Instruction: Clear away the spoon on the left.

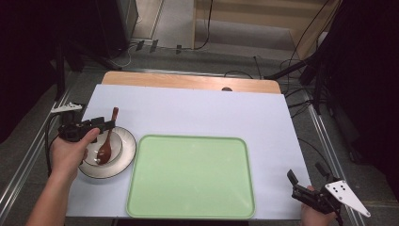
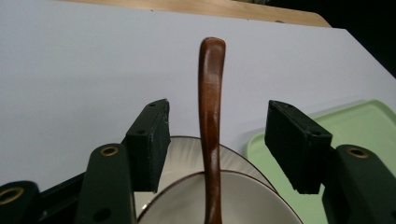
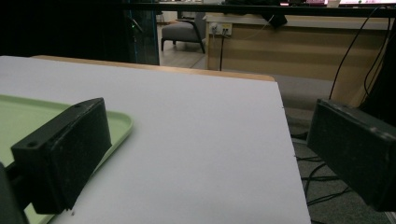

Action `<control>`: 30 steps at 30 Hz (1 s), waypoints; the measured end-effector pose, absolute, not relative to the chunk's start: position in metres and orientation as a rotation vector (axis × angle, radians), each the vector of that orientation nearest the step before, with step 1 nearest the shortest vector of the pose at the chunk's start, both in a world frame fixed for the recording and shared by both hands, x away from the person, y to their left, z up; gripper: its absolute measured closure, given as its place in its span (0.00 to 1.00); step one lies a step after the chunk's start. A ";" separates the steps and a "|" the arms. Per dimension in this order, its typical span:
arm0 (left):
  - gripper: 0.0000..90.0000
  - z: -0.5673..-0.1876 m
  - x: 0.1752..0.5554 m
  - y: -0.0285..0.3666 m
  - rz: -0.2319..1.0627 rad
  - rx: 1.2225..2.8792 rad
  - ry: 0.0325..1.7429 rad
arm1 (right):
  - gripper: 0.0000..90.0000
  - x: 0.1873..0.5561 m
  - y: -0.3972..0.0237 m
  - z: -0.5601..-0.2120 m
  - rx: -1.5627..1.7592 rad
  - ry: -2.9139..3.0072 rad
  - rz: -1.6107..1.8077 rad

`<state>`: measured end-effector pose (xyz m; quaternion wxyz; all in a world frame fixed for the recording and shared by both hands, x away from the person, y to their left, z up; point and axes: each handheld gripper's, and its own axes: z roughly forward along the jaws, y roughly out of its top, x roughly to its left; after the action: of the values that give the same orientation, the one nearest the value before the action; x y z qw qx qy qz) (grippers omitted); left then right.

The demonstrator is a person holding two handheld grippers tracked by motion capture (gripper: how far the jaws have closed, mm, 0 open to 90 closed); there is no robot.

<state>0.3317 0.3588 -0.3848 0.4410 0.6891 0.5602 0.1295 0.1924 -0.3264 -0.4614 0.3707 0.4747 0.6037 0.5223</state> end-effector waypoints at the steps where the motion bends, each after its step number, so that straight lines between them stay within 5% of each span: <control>1: 0.46 -0.385 0.333 0.359 0.313 1.702 1.396 | 0.00 0.192 -0.327 -0.462 1.219 1.549 1.340; 20: 0.64 -0.399 0.351 0.356 0.127 1.760 1.491 | 0.00 0.193 -0.328 -0.462 1.215 1.549 1.338; 30: 0.90 -0.398 0.349 0.354 0.039 1.754 1.462 | 0.00 0.192 -0.327 -0.461 1.214 1.549 1.340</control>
<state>0.3494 0.3542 -0.3978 0.4160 0.6985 0.5820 0.0156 0.1920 -0.3267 -0.4614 0.3714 0.4734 0.6040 0.5227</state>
